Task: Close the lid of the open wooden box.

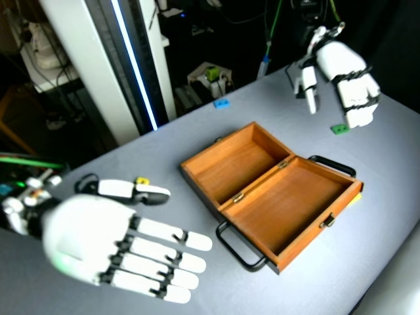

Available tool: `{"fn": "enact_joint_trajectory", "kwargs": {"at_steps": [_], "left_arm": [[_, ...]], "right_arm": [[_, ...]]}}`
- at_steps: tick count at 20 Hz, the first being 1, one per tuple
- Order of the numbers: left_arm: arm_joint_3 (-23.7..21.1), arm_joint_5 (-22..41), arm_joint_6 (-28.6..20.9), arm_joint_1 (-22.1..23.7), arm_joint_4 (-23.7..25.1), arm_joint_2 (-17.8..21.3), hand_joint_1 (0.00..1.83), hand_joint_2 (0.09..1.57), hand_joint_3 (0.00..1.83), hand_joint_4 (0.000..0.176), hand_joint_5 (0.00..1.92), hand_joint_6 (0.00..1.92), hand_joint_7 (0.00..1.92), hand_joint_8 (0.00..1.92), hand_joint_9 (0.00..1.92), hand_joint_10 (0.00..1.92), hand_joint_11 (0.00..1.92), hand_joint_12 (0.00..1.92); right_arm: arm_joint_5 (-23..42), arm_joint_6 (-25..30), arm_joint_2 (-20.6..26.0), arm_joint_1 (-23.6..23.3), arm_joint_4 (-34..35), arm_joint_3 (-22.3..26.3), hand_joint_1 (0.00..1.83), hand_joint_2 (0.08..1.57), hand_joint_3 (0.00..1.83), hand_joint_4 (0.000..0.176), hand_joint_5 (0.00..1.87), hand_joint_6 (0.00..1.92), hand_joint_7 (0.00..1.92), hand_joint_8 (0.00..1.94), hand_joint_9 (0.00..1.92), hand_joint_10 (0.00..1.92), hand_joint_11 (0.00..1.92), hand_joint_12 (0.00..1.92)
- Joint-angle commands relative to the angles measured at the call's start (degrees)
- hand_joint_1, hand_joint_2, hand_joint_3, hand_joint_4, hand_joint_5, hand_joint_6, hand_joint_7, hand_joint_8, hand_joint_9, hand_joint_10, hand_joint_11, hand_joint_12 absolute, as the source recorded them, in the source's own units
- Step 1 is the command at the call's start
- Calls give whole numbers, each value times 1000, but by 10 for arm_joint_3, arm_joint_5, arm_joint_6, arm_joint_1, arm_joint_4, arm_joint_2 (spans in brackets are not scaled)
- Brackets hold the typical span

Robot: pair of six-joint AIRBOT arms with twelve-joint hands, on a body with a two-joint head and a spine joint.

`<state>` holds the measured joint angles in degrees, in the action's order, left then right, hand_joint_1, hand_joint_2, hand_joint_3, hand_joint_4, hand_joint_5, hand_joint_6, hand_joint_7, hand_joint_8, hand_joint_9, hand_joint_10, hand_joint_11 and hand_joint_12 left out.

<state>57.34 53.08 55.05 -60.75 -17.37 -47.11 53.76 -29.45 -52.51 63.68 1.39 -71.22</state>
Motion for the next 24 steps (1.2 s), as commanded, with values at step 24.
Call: {"fn": "enact_joint_trajectory", "kwargs": {"at_steps": [24], "left_arm": [[183,-285,-20,185,105,-126,0,1074,0,0,6,2,64,2,101,4,101,64]], "right_arm": [[-138,56,-74,-115,-145,-97,77,1463,0,0,73,4,52,3,10,2,64,18]]}}
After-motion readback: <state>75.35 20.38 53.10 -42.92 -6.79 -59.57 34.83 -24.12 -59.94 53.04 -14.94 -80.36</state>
